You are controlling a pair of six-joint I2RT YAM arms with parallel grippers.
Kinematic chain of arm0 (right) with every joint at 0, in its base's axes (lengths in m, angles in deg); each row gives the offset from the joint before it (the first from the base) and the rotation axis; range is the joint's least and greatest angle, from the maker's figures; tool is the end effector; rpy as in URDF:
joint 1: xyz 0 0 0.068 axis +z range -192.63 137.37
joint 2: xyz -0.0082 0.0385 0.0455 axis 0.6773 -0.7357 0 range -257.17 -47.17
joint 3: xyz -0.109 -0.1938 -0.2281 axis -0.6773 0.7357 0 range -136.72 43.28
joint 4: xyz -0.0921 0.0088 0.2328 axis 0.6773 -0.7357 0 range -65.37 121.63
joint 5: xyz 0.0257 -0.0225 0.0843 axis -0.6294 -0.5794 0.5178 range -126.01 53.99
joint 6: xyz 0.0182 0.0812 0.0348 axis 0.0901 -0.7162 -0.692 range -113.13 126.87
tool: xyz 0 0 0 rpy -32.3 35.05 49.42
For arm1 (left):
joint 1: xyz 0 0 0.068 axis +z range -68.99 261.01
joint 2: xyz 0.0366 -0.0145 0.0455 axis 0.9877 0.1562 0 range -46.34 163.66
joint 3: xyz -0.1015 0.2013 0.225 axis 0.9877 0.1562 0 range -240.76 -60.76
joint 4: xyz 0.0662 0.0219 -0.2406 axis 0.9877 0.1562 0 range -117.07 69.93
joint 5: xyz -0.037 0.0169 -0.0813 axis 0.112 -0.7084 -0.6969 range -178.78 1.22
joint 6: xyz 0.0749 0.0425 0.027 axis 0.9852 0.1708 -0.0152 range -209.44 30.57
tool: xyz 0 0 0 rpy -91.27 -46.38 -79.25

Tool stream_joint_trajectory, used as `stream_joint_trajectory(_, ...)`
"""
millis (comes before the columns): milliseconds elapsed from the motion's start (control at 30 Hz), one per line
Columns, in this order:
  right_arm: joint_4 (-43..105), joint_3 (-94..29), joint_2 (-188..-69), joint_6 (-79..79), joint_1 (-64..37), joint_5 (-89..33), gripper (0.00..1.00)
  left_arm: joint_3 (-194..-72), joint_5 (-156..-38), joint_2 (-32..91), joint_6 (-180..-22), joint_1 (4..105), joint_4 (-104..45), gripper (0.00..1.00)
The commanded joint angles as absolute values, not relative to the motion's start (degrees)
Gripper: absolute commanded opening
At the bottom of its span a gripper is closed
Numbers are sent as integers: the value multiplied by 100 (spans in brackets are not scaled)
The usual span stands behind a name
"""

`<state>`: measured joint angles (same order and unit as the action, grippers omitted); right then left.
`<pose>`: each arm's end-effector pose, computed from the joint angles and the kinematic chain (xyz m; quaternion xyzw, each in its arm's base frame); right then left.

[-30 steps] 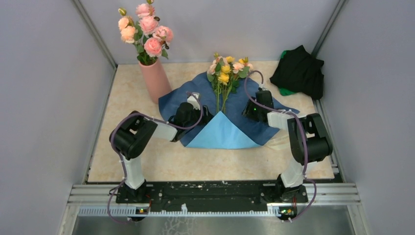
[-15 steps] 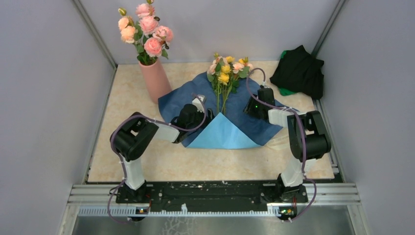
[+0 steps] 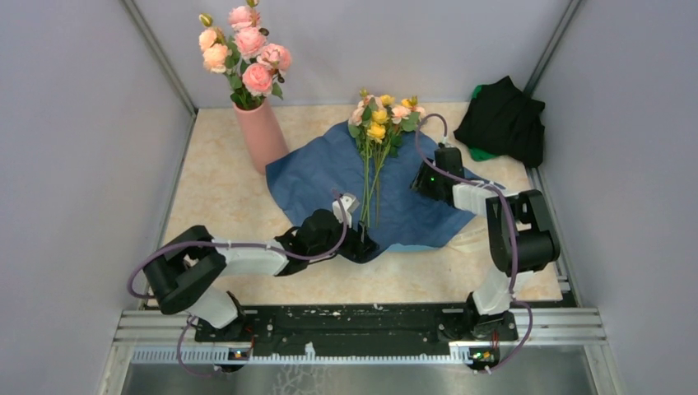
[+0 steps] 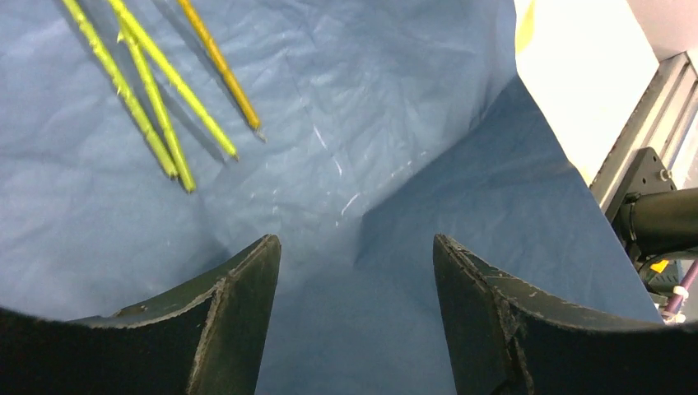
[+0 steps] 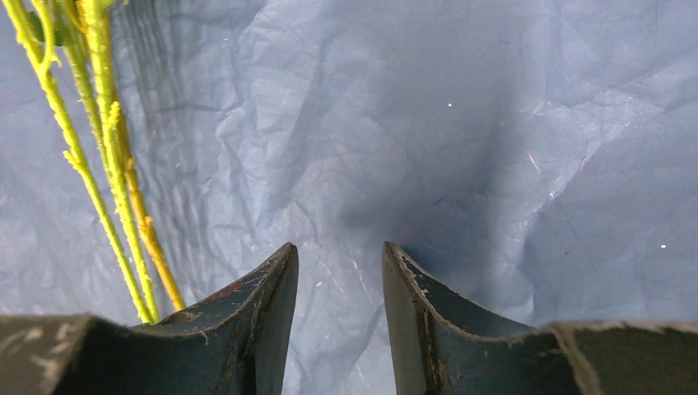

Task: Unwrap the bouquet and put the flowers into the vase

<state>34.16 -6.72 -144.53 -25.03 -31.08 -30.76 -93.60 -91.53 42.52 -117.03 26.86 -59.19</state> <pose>0.3624 0.0817 0.1822 0.1456 0.9110 0.1813 0.3407 0.1931 -0.2740 0.2019 0.2051 0.8126 -0.3719 0.3991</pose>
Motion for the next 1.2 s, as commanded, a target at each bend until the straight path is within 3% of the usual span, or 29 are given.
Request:
stream_joint_trajectory(0,3589,-697,-14045,-2460,-3138,-2939,43,-9157,-8646,3819,-11904,2561,-5535,75)
stream_joint_trajectory(267,3599,-621,-14009,-2390,-3132,-2931,43,-8867,-8622,3768,-12092,2384,-5505,75)
stream_joint_trajectory(533,3571,-598,-13938,-2359,-3136,-2982,43,-8620,-8586,3774,-12632,1552,-5519,75)
stream_joint_trajectory(767,3740,-445,-13848,-2430,-3136,-2844,43,-8921,-8007,3967,-12862,776,-5016,76)
stream_joint_trajectory(1167,3455,-559,-13344,-2300,-2920,-3018,44,-9696,-7201,4128,-11989,761,-4613,76)
